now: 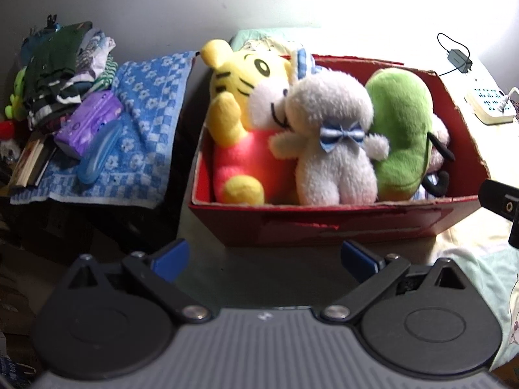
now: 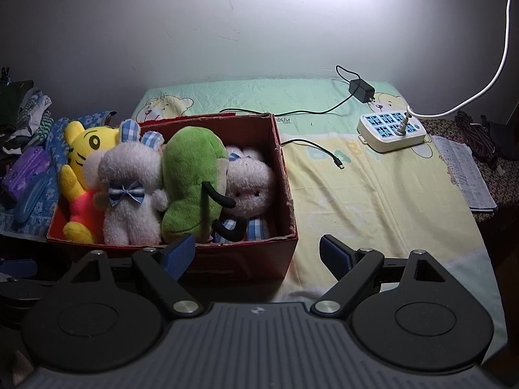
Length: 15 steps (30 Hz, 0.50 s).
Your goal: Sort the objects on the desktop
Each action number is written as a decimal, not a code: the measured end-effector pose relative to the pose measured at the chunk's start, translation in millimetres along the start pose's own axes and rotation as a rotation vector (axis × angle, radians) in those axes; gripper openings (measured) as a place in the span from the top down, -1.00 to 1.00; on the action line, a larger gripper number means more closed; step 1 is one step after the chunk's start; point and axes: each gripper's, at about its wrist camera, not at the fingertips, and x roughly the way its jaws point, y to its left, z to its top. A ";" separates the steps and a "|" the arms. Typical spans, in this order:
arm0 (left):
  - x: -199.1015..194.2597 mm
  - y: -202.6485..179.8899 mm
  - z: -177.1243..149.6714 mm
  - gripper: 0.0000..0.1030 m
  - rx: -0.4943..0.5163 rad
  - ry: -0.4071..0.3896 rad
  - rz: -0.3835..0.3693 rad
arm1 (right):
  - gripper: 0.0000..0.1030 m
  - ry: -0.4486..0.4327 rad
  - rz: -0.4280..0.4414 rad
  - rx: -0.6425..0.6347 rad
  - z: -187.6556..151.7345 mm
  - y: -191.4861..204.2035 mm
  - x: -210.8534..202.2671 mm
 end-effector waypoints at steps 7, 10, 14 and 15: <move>-3.3 3.0 21.2 -0.94 -0.013 -0.041 0.020 | -0.67 -0.023 0.010 -0.010 19.8 3.7 4.9; -0.9 0.5 29.1 -0.94 -0.016 -0.048 0.036 | -0.67 -0.026 0.011 -0.015 27.7 4.4 10.5; 2.9 -1.4 36.0 -0.95 -0.024 -0.062 0.048 | -0.67 -0.024 0.018 -0.011 35.5 3.2 19.0; 3.8 -1.9 37.8 -0.95 -0.025 -0.066 0.055 | -0.67 -0.022 0.020 -0.013 36.9 3.3 21.0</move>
